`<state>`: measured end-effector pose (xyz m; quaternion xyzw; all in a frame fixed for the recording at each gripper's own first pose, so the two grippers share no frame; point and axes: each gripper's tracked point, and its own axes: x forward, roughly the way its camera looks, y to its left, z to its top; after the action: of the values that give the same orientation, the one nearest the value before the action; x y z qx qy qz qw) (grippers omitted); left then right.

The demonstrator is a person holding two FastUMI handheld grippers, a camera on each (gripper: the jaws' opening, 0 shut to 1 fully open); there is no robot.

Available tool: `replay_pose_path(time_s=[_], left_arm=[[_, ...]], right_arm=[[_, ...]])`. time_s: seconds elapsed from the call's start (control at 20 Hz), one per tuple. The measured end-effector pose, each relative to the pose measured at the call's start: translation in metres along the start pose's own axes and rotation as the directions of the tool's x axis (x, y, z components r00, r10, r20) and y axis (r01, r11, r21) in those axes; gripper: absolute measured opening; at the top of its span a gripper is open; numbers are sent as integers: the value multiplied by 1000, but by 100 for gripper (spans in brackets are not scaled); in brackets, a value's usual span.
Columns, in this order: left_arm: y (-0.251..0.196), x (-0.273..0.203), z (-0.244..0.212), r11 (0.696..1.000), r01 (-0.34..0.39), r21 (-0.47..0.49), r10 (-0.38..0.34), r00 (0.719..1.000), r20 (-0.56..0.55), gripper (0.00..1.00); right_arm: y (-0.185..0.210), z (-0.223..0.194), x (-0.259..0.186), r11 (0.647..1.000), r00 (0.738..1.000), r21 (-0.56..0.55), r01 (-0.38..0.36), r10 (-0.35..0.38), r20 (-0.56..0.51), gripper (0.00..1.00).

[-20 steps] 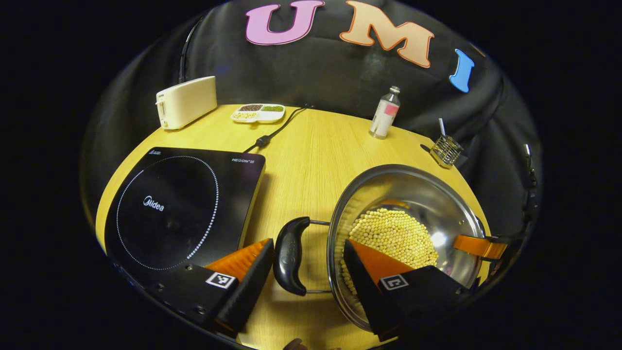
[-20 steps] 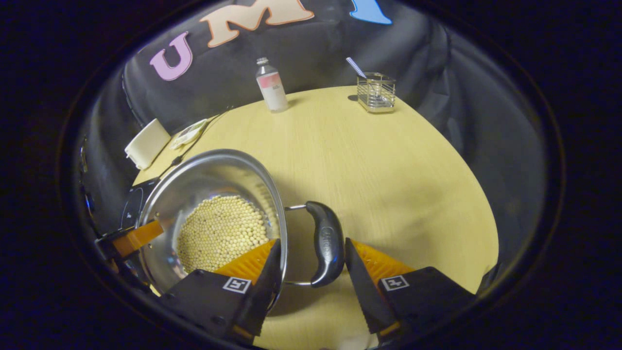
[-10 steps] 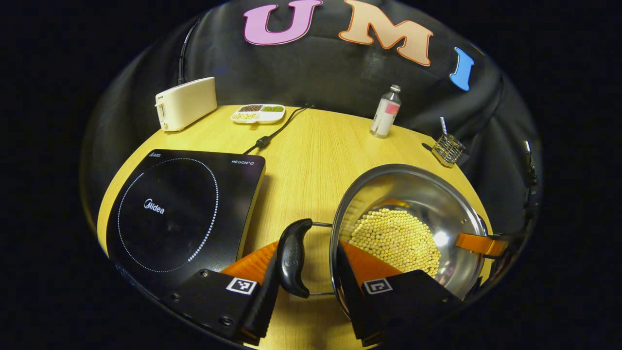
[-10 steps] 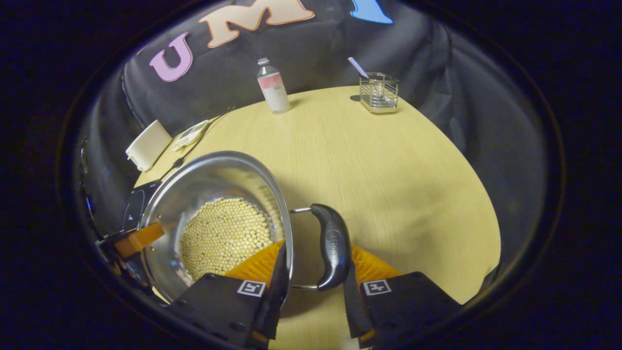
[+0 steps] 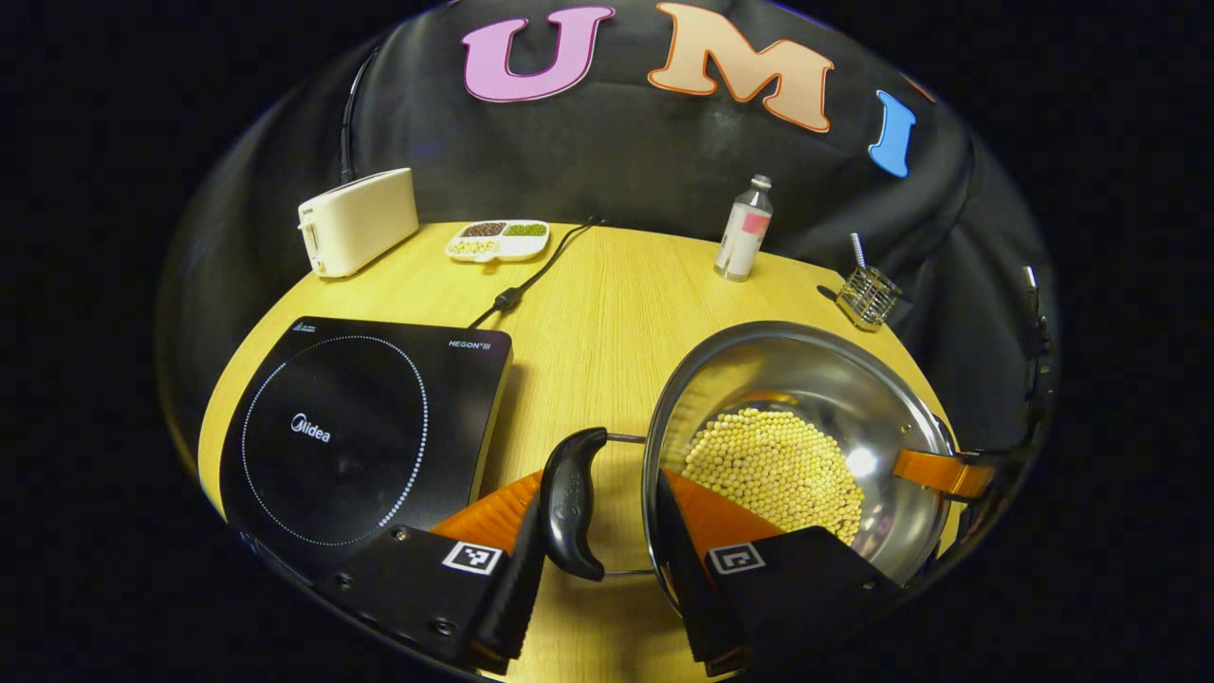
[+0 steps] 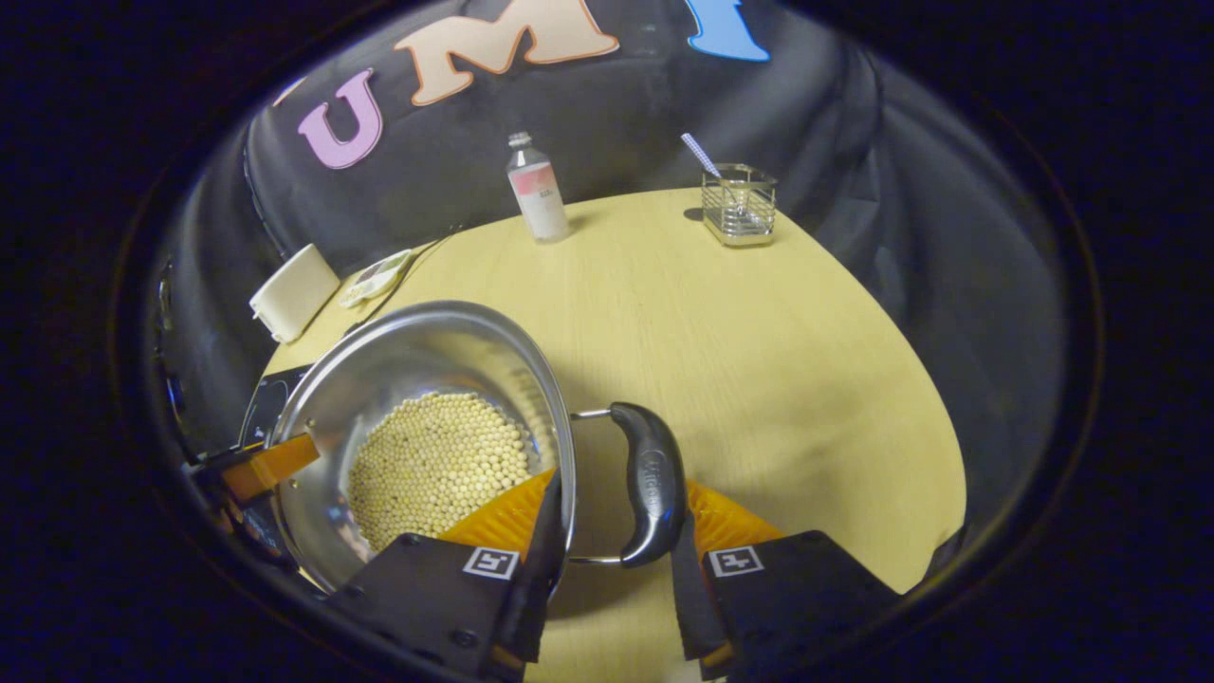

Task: First push the handle of the pot to place it horizontally, then grasp the pot with both hands and set it on the induction cooktop.

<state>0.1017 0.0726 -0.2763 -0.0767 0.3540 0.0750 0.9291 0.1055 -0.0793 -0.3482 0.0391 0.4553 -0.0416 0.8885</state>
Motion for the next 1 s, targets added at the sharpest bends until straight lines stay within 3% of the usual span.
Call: replay_pose_path(time_s=[0.5,0.8,1.0], left_arm=[[2,-47,23,999,-32,-28,34,997,68,64],[45,-76,34,998,-49,-50,54,995,86,64],[95,-81,40,999,-37,-18,38,997,70,64]], right_arm=[[17,32,-39,998,996,-33,-45,48,69,53],[68,34,-55,996,993,-51,-69,73,95,53],[118,23,-56,999,993,-20,-49,51,103,53]])
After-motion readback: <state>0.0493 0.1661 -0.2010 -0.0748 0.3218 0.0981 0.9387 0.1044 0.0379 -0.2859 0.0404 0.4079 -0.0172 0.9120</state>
